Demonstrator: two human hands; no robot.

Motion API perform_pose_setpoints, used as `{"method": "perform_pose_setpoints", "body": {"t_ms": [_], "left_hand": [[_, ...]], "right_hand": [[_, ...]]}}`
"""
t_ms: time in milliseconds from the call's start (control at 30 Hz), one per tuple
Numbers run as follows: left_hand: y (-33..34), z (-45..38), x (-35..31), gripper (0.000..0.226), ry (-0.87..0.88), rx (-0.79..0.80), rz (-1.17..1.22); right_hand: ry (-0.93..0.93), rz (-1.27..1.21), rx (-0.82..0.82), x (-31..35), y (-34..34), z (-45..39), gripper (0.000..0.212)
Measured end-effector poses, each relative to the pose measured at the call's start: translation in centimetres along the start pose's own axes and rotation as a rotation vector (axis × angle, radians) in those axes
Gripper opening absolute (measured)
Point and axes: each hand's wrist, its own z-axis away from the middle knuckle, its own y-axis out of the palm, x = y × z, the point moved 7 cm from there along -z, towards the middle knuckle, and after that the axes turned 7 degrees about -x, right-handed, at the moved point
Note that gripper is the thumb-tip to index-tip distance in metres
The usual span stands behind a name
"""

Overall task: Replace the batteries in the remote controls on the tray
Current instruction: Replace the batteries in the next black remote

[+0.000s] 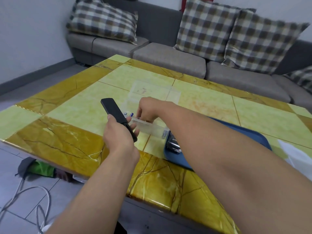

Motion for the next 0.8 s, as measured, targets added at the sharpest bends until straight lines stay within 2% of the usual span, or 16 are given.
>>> {"method": "perform_pose_setpoints", "body": {"t_ms": [100,167,233,300,367,433,500,600,700,800], "left_hand": [[0.3,0.5,0.0,0.035,0.009,0.041,-0.038],[0.9,1.2,0.3,0.035,0.014,0.135,-0.139],[2.2,2.3,1.3,0.031,-0.013,0.291,-0.214],[3.3,4.3,2.7,0.027,-0.075,0.441,-0.22],[4.2,6.9,4.3,0.025,-0.104,0.574,-0.216],[4.5,9.1,5.8,0.035,-0.072,0.674,-0.242],[4.6,11.1,7.5,0.041,-0.035,0.731,-0.308],[4.5,12.9,9.5,0.024,-0.045,0.752,-0.368],[4.9,13.5,10.9,0.019,-0.04,0.738,-0.378],[5.7,13.5,11.6,0.015,-0.035,0.716,-0.379]], "right_hand": [[0.023,-0.247,-0.189,-1.2,-3.3,3.2,0.015],[0.068,-0.599,-0.29,-2.4,-4.8,7.3,0.014],[0.091,-0.953,-0.293,-3.3,-4.8,12.2,0.013],[0.122,-1.137,-0.279,-4.2,-3.9,17.0,0.016],[0.161,-1.196,-0.325,-5.4,-3.3,21.4,0.014],[0.224,-1.249,-0.405,-6.8,-2.7,24.7,0.01],[0.282,-1.273,-0.48,-8.2,-1.9,27.7,0.015],[0.329,-1.259,-0.558,-9.9,-0.9,30.2,0.021],[0.35,-1.234,-0.595,-11.2,-0.4,31.3,0.024],[0.365,-1.266,-0.616,-12.3,-0.3,31.8,0.009]]}}
